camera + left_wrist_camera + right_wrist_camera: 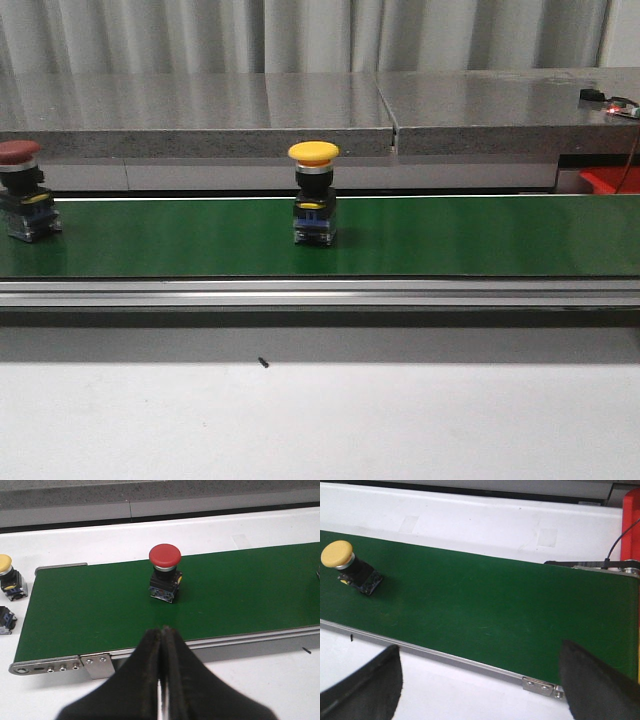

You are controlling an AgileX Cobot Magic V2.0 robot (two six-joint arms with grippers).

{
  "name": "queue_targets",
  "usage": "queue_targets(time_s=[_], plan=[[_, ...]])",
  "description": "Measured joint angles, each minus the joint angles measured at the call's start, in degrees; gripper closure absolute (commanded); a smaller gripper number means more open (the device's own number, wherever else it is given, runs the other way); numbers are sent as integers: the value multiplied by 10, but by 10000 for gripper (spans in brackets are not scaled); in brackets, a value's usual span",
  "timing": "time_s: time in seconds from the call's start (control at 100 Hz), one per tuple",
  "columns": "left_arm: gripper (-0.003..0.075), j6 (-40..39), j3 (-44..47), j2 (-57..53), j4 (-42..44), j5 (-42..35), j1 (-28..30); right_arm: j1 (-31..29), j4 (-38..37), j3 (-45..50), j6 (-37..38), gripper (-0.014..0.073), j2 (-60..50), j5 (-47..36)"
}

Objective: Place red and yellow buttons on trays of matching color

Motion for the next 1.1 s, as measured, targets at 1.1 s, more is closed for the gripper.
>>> queue_targets(time_s=[1.1], plan=[[741,0,0,0,0,0,0,238,-13,-242,-6,-42,419,-7]])
